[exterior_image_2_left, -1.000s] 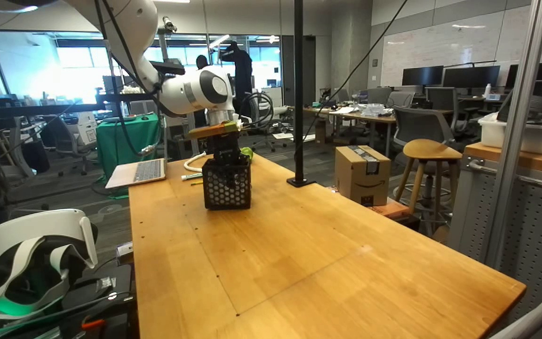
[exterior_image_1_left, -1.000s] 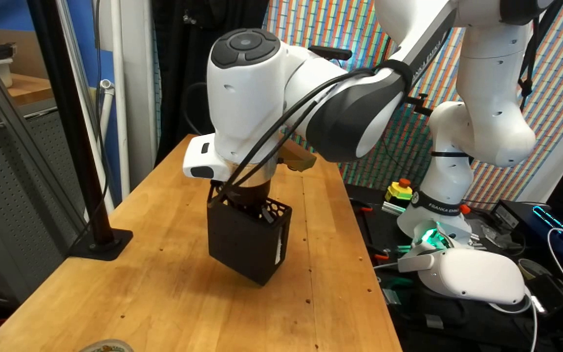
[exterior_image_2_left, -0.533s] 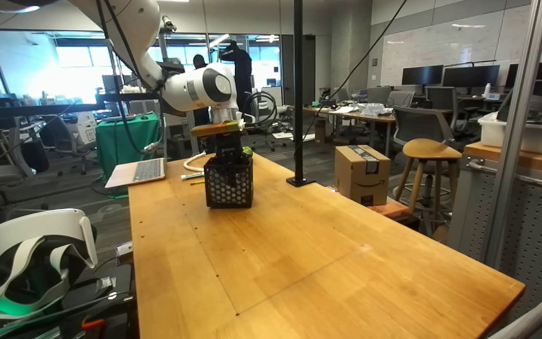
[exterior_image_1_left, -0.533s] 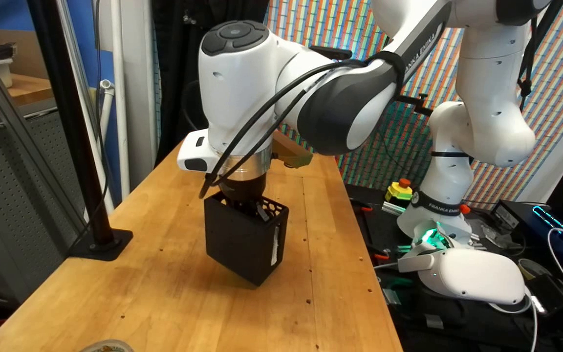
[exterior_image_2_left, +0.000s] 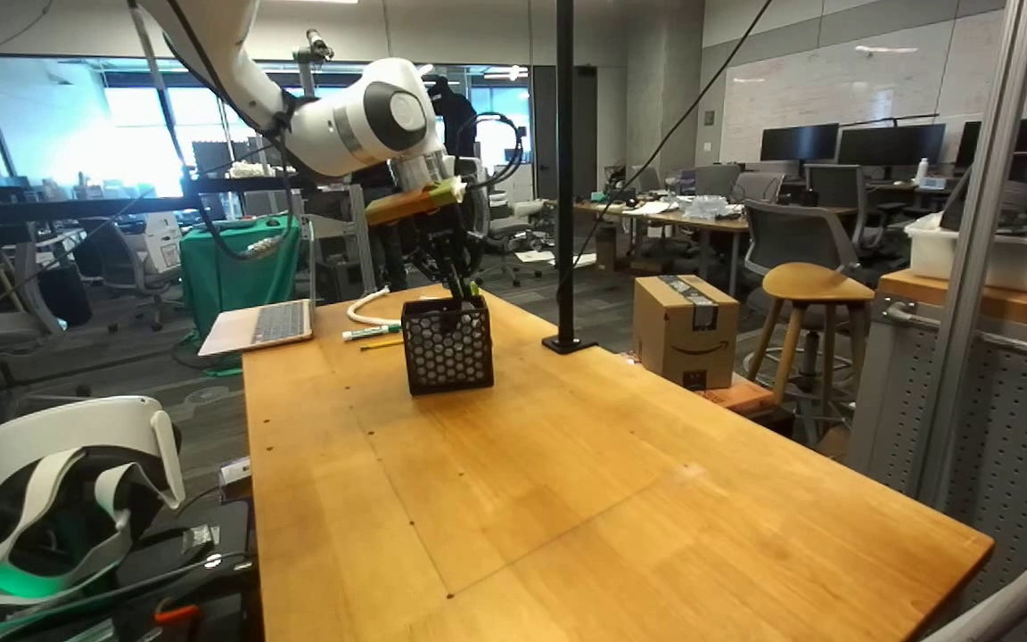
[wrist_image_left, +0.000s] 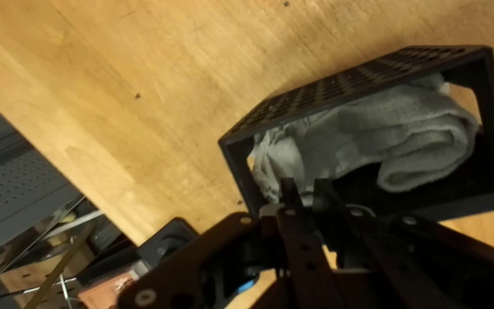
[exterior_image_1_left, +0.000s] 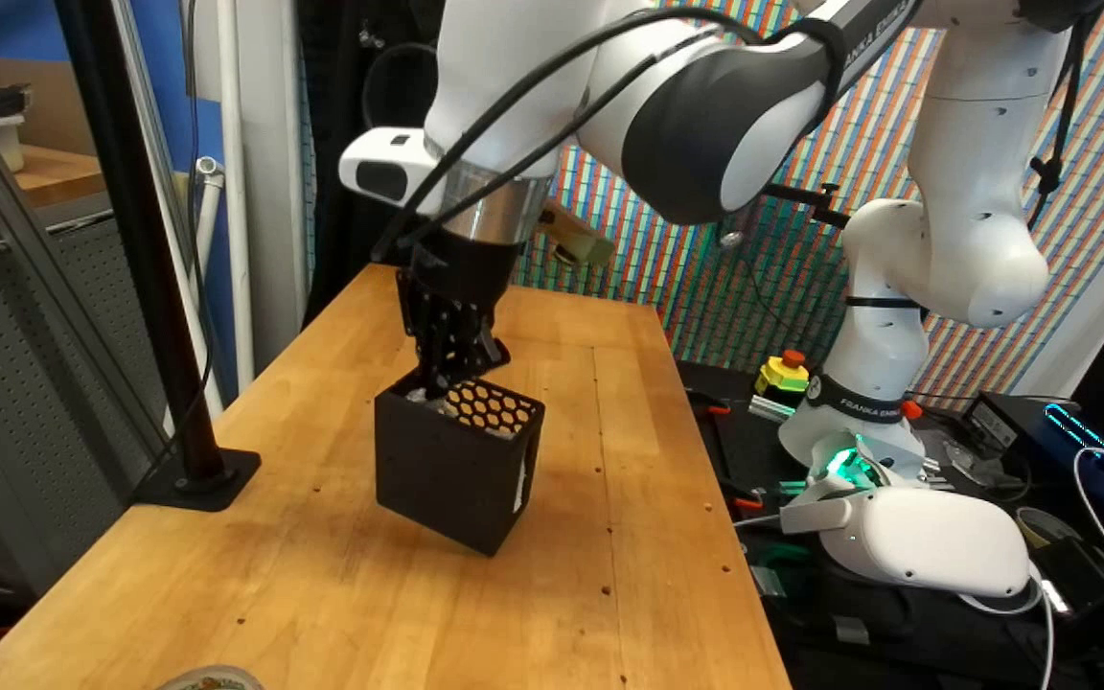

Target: Put the towel in the box

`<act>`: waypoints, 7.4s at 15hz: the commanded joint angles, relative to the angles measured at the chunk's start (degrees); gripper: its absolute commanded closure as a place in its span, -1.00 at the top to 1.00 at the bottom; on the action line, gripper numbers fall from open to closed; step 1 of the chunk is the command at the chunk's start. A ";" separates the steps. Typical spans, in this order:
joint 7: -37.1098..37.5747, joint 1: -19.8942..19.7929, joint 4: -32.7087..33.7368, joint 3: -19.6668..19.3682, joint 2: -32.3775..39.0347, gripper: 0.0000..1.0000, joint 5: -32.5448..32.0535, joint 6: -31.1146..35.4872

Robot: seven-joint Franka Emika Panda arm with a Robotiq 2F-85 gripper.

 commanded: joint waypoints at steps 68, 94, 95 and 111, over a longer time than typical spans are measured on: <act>-5.70 0.06 5.47 -0.93 7.40 0.17 -0.68 -2.74; 6.30 4.74 3.00 -3.53 6.61 -0.66 -15.74 0.75; 5.75 4.54 3.24 -3.34 6.29 -0.68 -15.32 0.75; 2.52 1.93 5.86 -2.51 1.78 -0.66 -7.77 3.01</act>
